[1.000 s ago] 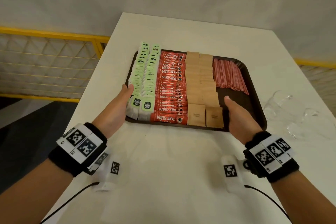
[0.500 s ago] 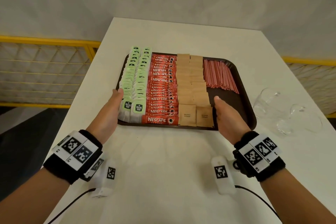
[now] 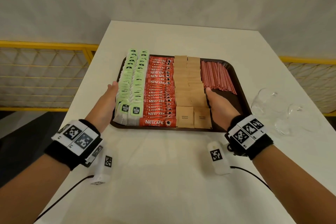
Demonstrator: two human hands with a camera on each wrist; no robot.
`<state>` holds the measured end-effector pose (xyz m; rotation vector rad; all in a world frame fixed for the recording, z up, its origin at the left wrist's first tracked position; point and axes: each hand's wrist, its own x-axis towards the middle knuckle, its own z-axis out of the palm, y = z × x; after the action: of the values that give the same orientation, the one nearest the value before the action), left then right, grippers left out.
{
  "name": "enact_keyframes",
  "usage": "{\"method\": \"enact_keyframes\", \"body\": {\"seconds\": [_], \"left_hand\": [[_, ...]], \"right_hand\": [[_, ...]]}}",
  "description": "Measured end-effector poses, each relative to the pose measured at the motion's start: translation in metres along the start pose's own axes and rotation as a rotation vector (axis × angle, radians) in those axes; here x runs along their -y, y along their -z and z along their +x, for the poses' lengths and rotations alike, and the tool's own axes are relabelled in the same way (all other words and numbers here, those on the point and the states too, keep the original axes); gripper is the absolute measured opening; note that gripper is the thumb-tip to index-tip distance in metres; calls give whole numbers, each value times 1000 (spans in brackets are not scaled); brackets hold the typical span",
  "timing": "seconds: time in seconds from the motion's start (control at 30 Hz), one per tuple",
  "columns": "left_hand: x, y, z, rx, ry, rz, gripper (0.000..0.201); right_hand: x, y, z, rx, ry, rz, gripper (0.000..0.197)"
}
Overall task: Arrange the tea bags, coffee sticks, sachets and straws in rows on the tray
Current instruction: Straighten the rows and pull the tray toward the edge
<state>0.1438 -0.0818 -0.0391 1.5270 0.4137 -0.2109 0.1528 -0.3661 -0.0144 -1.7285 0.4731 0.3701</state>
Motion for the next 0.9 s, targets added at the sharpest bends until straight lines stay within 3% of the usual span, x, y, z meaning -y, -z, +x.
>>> {"method": "enact_keyframes", "body": {"seconds": [0.17,0.27,0.43,0.53,0.67,0.9], "left_hand": [[9,3,10,76,7,44,83],[2,-2,4,44,9,8,60],[-6,-12,-8,-4,-23,12,41],[-6,-4,-9,-137,-71,133,57],[3,19,-12,-255,-92,235,50],[15,36,-20,-191,102,434,46]], "right_hand": [[-4,-2,-1,46,0,50,46],[-2,-2,-4,52,78,-41,56],[-2,-14,-10,103,162,-200,61],[-5,-5,-13,63,189,-172,59],[-16,26,-37,-49,200,-173,51],[-63,74,-62,-266,152,-297,40]]}}
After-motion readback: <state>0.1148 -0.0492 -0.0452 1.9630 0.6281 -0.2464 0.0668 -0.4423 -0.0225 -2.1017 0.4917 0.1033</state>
